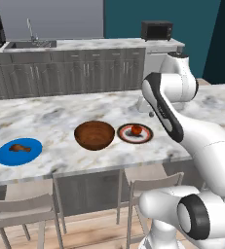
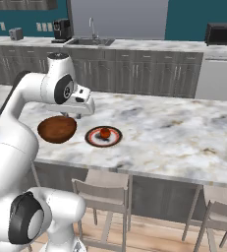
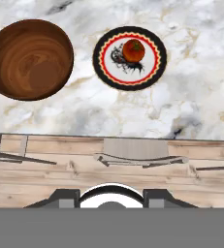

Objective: Pick the chicken drumstick and tomato from their plates and place them in the bowl. Then put the bowl in the fridge.

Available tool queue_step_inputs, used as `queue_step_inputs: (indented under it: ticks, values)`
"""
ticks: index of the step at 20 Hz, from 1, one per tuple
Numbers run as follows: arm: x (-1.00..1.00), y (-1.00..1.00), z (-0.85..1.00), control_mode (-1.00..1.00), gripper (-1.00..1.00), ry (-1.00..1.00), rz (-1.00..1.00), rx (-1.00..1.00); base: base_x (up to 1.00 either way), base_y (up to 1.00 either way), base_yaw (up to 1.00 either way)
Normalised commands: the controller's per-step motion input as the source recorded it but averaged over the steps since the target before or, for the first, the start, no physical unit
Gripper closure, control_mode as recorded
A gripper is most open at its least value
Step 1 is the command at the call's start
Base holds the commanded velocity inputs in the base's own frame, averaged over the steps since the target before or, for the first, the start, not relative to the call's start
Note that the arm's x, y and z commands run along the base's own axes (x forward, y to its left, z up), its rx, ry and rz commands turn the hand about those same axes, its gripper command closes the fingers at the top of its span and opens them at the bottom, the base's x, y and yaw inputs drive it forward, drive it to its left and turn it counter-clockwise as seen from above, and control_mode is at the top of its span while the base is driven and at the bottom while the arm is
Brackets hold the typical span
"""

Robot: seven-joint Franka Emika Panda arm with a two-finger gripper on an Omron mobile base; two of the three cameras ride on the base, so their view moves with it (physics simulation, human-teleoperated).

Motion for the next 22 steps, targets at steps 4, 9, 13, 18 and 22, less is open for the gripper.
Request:
queue_step_inputs:
  ticks: [4,9,13,18,22]
  values:
    - [-0.01,-0.01,-0.01,-1.0,-1.0,-0.01,0.0,0.0,0.0,0.0,0.0]
    - [0.06,-0.08,-0.16,-1.0,-1.0,0.0,0.0,0.0,0.0,0.0,0.0]
    - [0.25,-0.11,-0.19,-1.0,-1.0,0.0,0.01,0.0,0.0,0.0,0.0]
    - [0.35,-0.09,-0.21,-1.0,-1.0,0.0,0.13,-0.01,0.0,0.0,0.0]
    - [0.42,-0.02,-0.23,-1.0,-1.0,-0.04,0.16,0.0,0.0,0.0,0.0]
